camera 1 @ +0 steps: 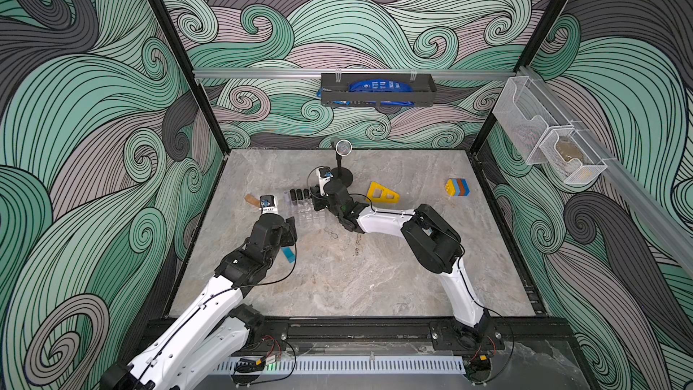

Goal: Arrange the lipsticks in the organizer
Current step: Place the lipstick in the storage box.

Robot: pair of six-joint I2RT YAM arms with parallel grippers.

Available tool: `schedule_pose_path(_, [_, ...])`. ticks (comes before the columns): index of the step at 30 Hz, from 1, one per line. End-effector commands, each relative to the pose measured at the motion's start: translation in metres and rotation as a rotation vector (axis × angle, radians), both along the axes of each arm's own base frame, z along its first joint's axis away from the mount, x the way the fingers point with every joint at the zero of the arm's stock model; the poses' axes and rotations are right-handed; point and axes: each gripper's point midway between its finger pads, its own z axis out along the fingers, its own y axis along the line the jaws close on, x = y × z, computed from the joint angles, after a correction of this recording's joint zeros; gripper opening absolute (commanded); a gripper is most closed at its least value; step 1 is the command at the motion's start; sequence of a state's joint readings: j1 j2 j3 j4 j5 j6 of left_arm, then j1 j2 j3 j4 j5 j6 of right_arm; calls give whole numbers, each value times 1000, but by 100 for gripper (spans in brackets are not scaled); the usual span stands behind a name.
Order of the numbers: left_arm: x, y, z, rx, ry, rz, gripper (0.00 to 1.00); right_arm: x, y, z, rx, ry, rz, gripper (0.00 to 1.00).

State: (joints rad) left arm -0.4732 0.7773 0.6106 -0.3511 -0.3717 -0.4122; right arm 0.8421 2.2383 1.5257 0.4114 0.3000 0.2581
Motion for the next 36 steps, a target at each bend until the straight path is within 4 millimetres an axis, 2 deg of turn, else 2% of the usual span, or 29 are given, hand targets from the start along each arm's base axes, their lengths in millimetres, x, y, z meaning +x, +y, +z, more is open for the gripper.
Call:
schedule_pose_path(1, [2, -1, 1, -16, -9, 1, 65, -5, 0, -21, -93, 5, -17, 9])
schedule_pose_path(9, [1, 1, 4, -15, -22, 5, 65, -10, -7, -26, -168, 6, -45, 9])
schedule_pose_path(18, [0, 1, 5, -24, -29, 5, 65, -16, -22, -23, -266, -12, -87, 9])
schedule_pose_path(24, [0, 1, 2, -24, -26, 4, 65, -16, -14, -16, -255, -25, -66, 9])
schedule_pose_path(27, [0, 2, 3, -22, -28, 7, 65, -11, -7, -24, -252, -3, -54, 9])
schedule_pose_path(31, [-1, 3, 5, -23, -37, 10, 64, -2, -8, -36, -225, 43, -60, 11])
schedule_pose_path(36, [0, 1, 5, -29, -39, 5, 64, -4, -5, -36, -226, 45, -47, 15])
